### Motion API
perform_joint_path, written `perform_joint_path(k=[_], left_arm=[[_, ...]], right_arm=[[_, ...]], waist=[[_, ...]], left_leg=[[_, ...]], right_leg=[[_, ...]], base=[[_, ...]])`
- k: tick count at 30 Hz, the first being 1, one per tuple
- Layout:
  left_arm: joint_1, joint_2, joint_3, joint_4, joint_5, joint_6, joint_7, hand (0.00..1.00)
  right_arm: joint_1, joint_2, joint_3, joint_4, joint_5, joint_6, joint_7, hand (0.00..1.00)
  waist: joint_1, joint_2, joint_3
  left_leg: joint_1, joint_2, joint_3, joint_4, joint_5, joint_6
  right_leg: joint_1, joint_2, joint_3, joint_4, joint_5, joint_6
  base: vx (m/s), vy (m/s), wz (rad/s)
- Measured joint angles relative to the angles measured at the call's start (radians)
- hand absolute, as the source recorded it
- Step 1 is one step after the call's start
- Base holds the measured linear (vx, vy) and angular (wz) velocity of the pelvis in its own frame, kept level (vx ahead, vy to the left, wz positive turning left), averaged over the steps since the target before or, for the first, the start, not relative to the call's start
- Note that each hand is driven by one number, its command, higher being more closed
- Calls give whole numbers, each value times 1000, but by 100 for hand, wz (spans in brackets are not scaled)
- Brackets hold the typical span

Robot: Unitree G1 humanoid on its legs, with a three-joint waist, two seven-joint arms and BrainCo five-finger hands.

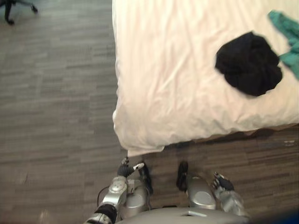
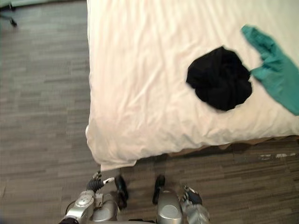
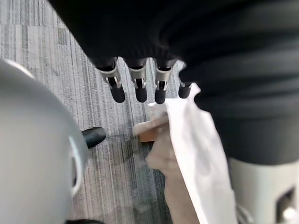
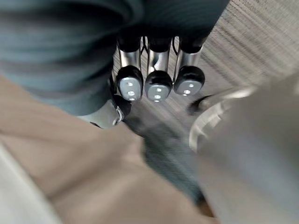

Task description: Tidy the bed and pick cloth on bed and put in laundry

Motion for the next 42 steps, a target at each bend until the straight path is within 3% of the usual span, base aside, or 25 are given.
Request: perform_joint_path(k=[4, 7, 12, 14, 19, 22, 24, 26, 28, 31, 34, 37, 40, 42], left_arm=[[5, 13, 100, -4, -24, 110, -65, 0], [27, 34, 124, -15, -20, 165, -105, 0], [99, 31, 149, -61, 6, 193, -146, 0], [129, 28, 149, -79, 43, 192, -150, 0], [136, 23, 146, -78, 57, 181, -142, 0], [148, 22, 122, -78, 56, 156, -139, 0], [152, 22, 107, -77, 54, 140, -132, 0], [126, 22, 95, -75, 42, 131, -122, 0], [34, 23, 65, -69, -18, 111, -106, 0], [-66, -13, 37, -66, -55, 73, -96, 0], [-142, -25, 25, -52, -66, 39, -95, 0], [-207, -54, 29, -25, -94, 14, -79, 0], [-245, -84, 34, -26, -102, -4, -51, 0], [-274, -107, 50, -35, -112, -7, -18, 0]], right_arm=[[33, -48, -95, -165, 1, -119, 85, 100], [41, -76, -81, -376, -5, -158, 174, 100], [21, -82, 11, -564, -23, -160, 303, 100], [-10, -73, 107, -616, -22, -147, 362, 100], [-88, -16, 289, -634, -8, -88, 372, 100], [-144, 26, 403, -635, 31, -53, 356, 100], [-228, 60, 486, -635, 59, -26, 315, 100], [-340, 74, 510, -635, 60, -14, 271, 100], [-604, 88, 493, -631, 65, -10, 168, 100], [-871, 77, 459, -580, 70, -11, 79, 100], [-940, 49, 446, -523, 76, -10, 25, 100], [-941, 21, 419, -483, 83, -10, -35, 100], [-931, 14, 396, -475, 113, -21, -70, 100], [-908, 32, 386, -538, 118, -56, -86, 100]], waist=[[-13, 7, -48], [-14, 4, -72], [-7, 0, -96], [-5, 5, -112], [20, 6, -113], [22, 9, -116], [48, 26, -103], [56, 27, -86], [73, 56, 3], [93, 88, 134], [114, 85, 194], [121, 92, 201], [103, 94, 232], [87, 95, 235]], left_leg=[[71, -6, 19, -41, -1, -2], [80, -14, 19, -52, 2, 2], [110, -26, 11, -80, 16, 8], [118, -36, -5, -102, 30, 13], [150, -42, -12, -116, 38, 15], [152, -52, -34, -126, 48, 19], [141, -56, -36, -130, 55, 23], [90, -50, -42, -115, 60, 29], [-45, -45, -55, -72, 62, 22], [-169, -52, -62, -69, 95, 8], [-269, -41, -64, -18, 114, 44], [-382, -36, -62, 72, 99, 69], [-420, -35, -58, 151, 77, 81], [-466, -25, -34, 231, 20, 82]], right_leg=[[88, 9, 8, -92, 39, 9], [108, 9, 8, -133, 62, 11], [155, 11, -1, -189, 92, 14], [166, 12, -13, -201, 98, 16], [209, 15, -23, -230, 113, 16], [221, 14, -38, -239, 118, 18], [215, 13, -43, -252, 131, 17], [169, 4, -45, -242, 134, 10], [21, -7, -47, -166, 129, -6], [-125, -24, -50, -114, 142, -22], [-218, -26, -52, -69, 155, -20], [-341, -47, -34, 34, 141, -41], [-412, -83, -6, 156, 98, -51], [-493, -105, 23, 270, 42, -50]], base=[[56, 36, -15], [-20, 24, -1], [-34, 2, 5], [-47, -10, 14], [-48, -9, 4], [-48, -1, 20], [-70, 4, 3], [-100, 11, 7], [-161, 24, 17], [-166, 32, 13], [-19, -9, 6], [84, -4, -5], [37, -15, -16], [-13, 1, -24]])
